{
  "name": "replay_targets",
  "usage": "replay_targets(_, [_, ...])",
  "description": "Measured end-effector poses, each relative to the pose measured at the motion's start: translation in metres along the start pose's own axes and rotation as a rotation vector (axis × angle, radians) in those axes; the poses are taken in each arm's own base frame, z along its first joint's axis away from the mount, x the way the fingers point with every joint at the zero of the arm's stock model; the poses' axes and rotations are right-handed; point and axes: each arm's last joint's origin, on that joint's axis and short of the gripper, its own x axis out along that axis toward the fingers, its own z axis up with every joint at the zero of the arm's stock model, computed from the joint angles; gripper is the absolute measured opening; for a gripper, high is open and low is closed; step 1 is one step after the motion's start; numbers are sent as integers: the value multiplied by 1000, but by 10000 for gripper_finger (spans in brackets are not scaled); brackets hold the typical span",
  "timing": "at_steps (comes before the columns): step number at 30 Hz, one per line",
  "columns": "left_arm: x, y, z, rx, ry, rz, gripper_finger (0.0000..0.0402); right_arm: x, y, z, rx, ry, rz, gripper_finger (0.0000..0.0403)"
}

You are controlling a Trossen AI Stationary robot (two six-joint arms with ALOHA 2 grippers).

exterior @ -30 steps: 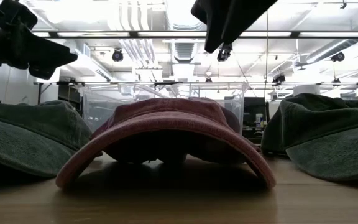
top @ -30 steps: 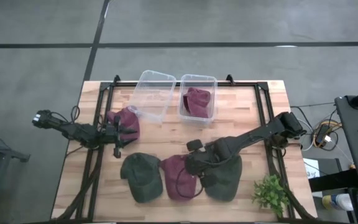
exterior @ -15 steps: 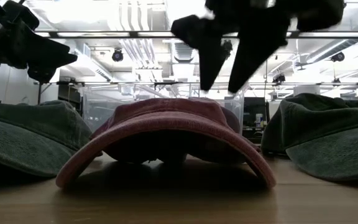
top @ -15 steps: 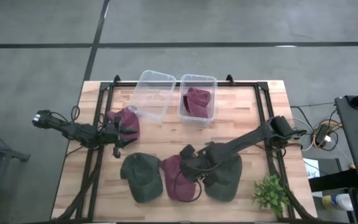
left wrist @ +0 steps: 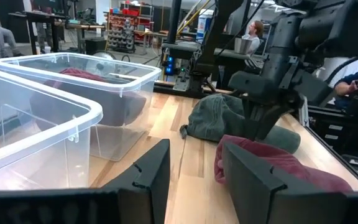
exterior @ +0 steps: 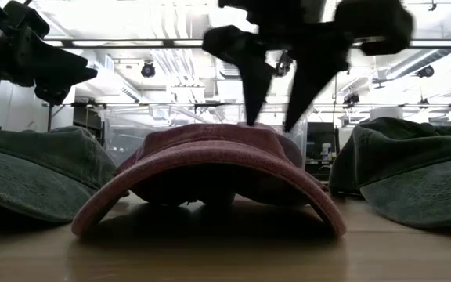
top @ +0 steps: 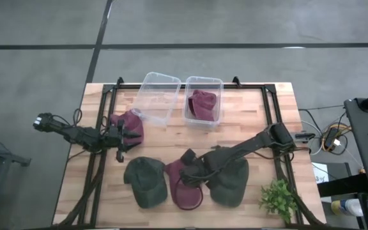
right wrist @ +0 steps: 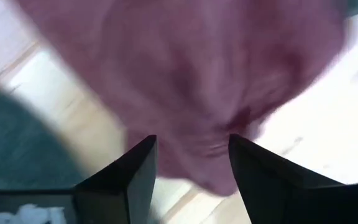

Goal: Pick & Place hat
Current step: Put the bottom red cap into the right transparent bin

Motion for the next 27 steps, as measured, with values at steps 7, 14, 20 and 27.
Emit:
replay_targets(7, [0, 0, -1, 6, 12, -3, 140, 0, 0, -2, -47, 14, 17, 194])
replay_targets(14, [1, 0, -2, 11, 21, -2, 140, 0, -3, -1, -74, -9, 4, 194])
replay_targets(20, [1, 0, -3, 16, 31, 0, 140, 23, -3, 2, -115, -12, 69, 194])
replay_targets(27, [2, 0, -4, 20, 39, 2, 140, 56, 0, 4, -124, 48, 101, 194])
